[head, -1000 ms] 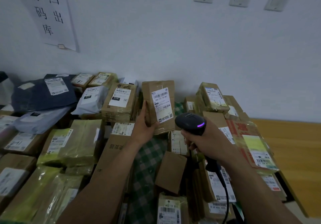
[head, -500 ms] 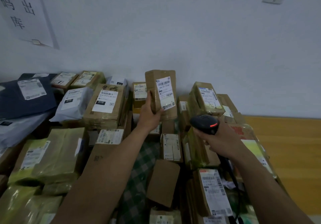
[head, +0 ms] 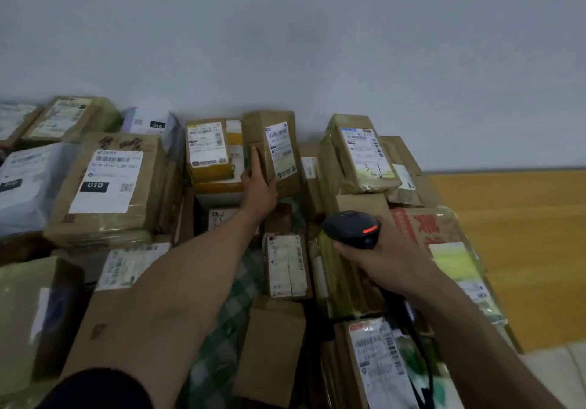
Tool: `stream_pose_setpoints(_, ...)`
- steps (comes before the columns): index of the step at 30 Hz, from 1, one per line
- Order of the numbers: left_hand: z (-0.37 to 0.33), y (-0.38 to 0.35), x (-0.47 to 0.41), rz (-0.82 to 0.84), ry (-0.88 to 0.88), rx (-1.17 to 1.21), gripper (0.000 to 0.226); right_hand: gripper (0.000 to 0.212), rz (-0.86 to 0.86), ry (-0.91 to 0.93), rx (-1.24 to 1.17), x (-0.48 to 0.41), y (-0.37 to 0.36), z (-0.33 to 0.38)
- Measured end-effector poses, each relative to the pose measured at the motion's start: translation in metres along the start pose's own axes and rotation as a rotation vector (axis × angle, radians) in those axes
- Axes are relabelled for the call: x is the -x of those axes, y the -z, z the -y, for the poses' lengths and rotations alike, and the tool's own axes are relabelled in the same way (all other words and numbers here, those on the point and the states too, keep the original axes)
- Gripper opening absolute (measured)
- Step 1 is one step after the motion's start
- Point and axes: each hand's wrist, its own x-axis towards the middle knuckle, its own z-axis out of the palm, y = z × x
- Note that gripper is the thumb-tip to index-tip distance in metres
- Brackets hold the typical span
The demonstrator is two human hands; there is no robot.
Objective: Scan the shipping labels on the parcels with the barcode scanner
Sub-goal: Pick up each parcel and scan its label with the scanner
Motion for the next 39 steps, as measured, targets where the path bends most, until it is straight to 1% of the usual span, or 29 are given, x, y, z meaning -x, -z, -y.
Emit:
stream_pose_setpoints(2, 0.001, -0.010, -0.010, 0.000, 0.022, -0.022, 0.092, 0.048, -0.001, -0.029, 0.015, -0.004, -0.001, -0.001)
stream_pose_setpoints(5, 0.004, -0.021, -0.018, 0.043, 0.084, -0.020, 0.091, 0.042, -0.010, -0.046, 0.039, -0.004, 0.000, -0.002)
stream_pose_setpoints(7, 0.013, -0.027, -0.025, 0.068, 0.113, -0.005, 0.087, 0.045, -0.027, -0.065, 0.023, -0.003, 0.001, -0.001)
stream_pose_setpoints(9, 0.023, -0.033, -0.035, 0.075, 0.115, 0.006, 0.075, 0.046, -0.034, -0.078, 0.031, -0.003, 0.002, -0.004)
stream_pose_setpoints(10, 0.027, -0.034, -0.039, 0.078, 0.089, -0.004, 0.065, 0.045, -0.029, -0.079, 0.027, -0.001, 0.001, -0.003)
stream_pose_setpoints(12, 0.029, -0.034, -0.037, 0.105, 0.072, -0.112, 0.044, 0.043, -0.024, -0.078, 0.021, -0.002, 0.001, -0.002)
stream_pose_setpoints(13, 0.029, -0.033, -0.032, 0.150, 0.083, -0.160, 0.037, 0.041, -0.026, -0.077, 0.028, -0.003, 0.001, -0.002)
stream_pose_setpoints(15, 0.028, -0.029, -0.019, 0.251, 0.126, -0.213, 0.035, 0.040, -0.030, -0.067, 0.024, -0.002, 0.001, 0.001)
stream_pose_setpoints(17, 0.026, -0.023, -0.006, 0.268, 0.139, -0.186, 0.035, 0.042, -0.025, -0.057, 0.017, -0.002, 0.000, 0.001)
stream_pose_setpoints(20, 0.013, -0.005, 0.032, 0.228, 0.114, -0.037, 0.032, 0.041, -0.015, -0.042, -0.010, -0.001, -0.001, 0.000)
stream_pose_setpoints(21, 0.010, 0.001, 0.049, 0.209, 0.115, -0.028, 0.033, 0.041, -0.011, -0.032, -0.017, -0.001, -0.001, 0.000)
stream_pose_setpoints(23, 0.012, 0.012, 0.080, 0.214, 0.142, -0.059, 0.043, 0.042, -0.004, -0.002, -0.037, -0.001, -0.004, 0.001)
stream_pose_setpoints(24, 0.015, 0.017, 0.094, 0.239, 0.163, -0.062, 0.049, 0.037, -0.008, 0.013, -0.031, -0.001, -0.005, 0.000)
stream_pose_setpoints(26, 0.012, 0.030, 0.126, 0.285, 0.218, -0.053, 0.054, 0.024, -0.017, 0.042, -0.011, 0.004, -0.006, 0.004)
stream_pose_setpoints(28, 0.009, 0.042, 0.151, 0.297, 0.237, 0.008, 0.055, 0.021, -0.033, 0.058, 0.021, 0.003, -0.008, 0.004)
stream_pose_setpoints(30, 0.007, 0.053, 0.175, 0.322, 0.262, 0.101, 0.064, 0.022, -0.054, 0.063, 0.041, 0.005, -0.010, 0.005)
stream_pose_setpoints(32, 0.009, 0.064, 0.192, 0.440, 0.305, 0.103, 0.076, 0.028, -0.075, 0.060, 0.079, 0.005, -0.011, 0.004)
stream_pose_setpoints(33, 0.015, 0.066, 0.198, 0.514, 0.316, 0.066, 0.077, 0.030, -0.096, 0.062, 0.095, 0.005, -0.011, 0.004)
stream_pose_setpoints(34, 0.018, 0.068, 0.205, 0.571, 0.308, 0.044, 0.072, 0.031, -0.116, 0.066, 0.107, 0.005, -0.011, 0.006)
stream_pose_setpoints(35, 0.025, 0.068, 0.211, 0.616, 0.316, 0.044, 0.065, 0.026, -0.127, 0.078, 0.117, 0.006, -0.010, 0.007)
stream_pose_setpoints(36, 0.031, 0.067, 0.218, 0.645, 0.327, 0.065, 0.064, 0.020, -0.124, 0.092, 0.117, 0.007, -0.009, 0.009)
stream_pose_setpoints(38, 0.042, 0.064, 0.226, 0.661, 0.326, 0.085, 0.078, 0.025, -0.107, 0.131, 0.130, 0.010, -0.007, 0.013)
stream_pose_setpoints(39, 0.044, 0.063, 0.229, 0.655, 0.310, 0.076, 0.078, 0.027, -0.106, 0.138, 0.140, 0.011, -0.007, 0.015)
